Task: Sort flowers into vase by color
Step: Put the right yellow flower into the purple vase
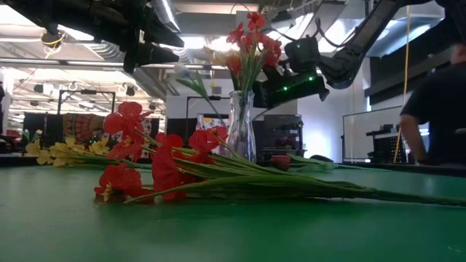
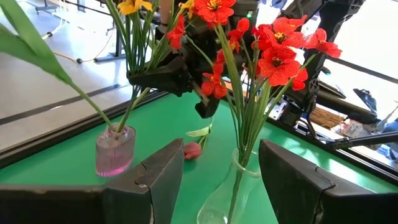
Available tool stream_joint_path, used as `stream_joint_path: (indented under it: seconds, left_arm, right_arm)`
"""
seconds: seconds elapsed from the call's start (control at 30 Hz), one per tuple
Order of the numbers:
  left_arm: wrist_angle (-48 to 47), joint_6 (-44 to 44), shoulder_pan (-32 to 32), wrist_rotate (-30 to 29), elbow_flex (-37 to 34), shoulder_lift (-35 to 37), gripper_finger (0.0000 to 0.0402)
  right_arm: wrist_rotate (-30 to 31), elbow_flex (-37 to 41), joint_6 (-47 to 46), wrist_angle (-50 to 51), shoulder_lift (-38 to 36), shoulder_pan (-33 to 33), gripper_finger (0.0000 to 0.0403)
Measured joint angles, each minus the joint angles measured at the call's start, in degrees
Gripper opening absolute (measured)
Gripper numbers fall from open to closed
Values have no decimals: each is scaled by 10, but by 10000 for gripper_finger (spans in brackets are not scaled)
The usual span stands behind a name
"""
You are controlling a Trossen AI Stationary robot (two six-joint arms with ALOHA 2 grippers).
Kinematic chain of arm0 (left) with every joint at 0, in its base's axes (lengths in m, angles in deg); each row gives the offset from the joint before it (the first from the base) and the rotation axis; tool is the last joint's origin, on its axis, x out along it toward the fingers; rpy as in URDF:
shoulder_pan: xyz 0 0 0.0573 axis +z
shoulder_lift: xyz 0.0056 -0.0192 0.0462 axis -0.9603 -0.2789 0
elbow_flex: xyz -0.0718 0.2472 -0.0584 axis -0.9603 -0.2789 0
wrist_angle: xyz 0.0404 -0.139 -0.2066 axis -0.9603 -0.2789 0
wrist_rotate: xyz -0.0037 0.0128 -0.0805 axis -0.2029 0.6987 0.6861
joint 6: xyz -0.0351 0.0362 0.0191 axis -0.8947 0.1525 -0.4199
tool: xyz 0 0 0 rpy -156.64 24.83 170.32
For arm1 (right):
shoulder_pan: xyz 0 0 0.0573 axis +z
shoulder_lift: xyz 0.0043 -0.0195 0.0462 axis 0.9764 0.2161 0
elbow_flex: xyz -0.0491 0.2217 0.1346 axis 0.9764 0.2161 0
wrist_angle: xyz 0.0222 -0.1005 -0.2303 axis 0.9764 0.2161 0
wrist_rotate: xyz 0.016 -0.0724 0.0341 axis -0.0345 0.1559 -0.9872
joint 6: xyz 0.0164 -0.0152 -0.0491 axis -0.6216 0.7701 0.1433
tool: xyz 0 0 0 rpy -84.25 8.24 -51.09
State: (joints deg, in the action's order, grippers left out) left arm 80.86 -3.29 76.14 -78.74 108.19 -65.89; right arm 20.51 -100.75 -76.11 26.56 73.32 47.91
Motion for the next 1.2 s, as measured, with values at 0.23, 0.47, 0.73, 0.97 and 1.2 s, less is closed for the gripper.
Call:
stream_joint_path:
  seconds: [0.23, 0.47, 0.73, 0.97, 1.2]
  left_arm:
    - [0, 0, 0, 0, 0, 0, 203]
    - [0, 0, 0, 0, 0, 0, 203]
    - [0, 0, 0, 0, 0, 0, 203]
    - [0, -1, 0, 0, 0, 0, 203]
    - [0, -2, 0, 0, 0, 0, 203]
  right_arm:
    - [-5, 0, 13, 15, 0, -16, 10]
    - [-15, 0, 18, 34, 0, -29, 10]
    - [-19, 0, 18, 52, 0, -31, 10]
    - [-19, 0, 17, 68, 0, -31, 9]
    - [-25, 0, 16, 78, 0, -31, 9]
